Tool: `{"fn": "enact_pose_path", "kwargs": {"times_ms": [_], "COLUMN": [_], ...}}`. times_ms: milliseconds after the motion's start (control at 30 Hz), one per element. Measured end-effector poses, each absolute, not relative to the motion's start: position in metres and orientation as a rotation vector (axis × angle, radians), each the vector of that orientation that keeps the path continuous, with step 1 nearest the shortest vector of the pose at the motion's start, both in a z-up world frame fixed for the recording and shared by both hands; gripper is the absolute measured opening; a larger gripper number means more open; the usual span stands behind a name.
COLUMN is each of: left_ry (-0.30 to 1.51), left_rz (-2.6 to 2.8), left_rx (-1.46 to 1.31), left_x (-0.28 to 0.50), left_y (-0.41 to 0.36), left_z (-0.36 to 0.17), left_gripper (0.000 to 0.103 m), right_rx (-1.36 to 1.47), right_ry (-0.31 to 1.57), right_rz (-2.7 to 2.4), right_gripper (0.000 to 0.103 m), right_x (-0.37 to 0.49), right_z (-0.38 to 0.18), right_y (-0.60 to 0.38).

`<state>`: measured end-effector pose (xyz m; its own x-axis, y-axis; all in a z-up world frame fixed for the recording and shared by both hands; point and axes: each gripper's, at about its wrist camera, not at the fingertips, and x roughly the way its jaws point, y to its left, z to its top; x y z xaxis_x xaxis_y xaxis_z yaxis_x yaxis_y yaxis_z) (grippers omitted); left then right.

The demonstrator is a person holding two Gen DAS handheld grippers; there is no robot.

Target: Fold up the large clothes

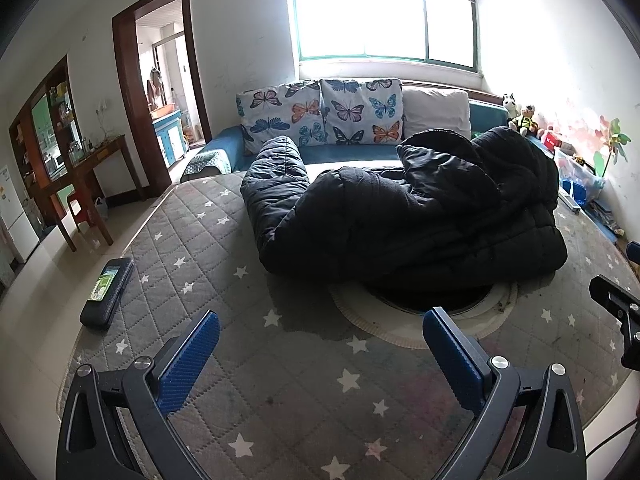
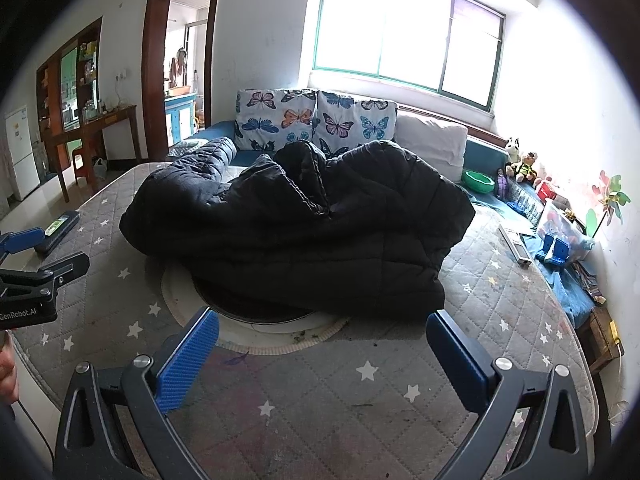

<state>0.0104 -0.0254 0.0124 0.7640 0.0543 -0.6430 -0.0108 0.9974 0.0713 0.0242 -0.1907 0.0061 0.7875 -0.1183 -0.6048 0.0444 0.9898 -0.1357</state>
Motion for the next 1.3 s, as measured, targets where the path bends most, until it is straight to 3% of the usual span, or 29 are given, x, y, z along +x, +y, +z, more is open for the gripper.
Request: {"fn": "enact_pose_path", "kwargs": {"times_ms": [800, 1300], "left_ry": [0.733, 0.793], "left_rz": [0.002, -0.254], "left_rx": [0.109, 0.224], "left_x": [0.043, 0.145], "left_y": [-0.01, -0.018], "left_z": [0.016, 0.047], "left_gripper": [0.103, 0.103], "right_rx": [-0.154, -0.135], "right_ry": [0.68, 0.73], "right_rz": [-0.049, -0.06], "right_gripper": [0.103, 0.103], "right_x": [0.05, 0.139], "right_z": [0.019, 0.054], "right_y": [-0.203, -0.268]}}
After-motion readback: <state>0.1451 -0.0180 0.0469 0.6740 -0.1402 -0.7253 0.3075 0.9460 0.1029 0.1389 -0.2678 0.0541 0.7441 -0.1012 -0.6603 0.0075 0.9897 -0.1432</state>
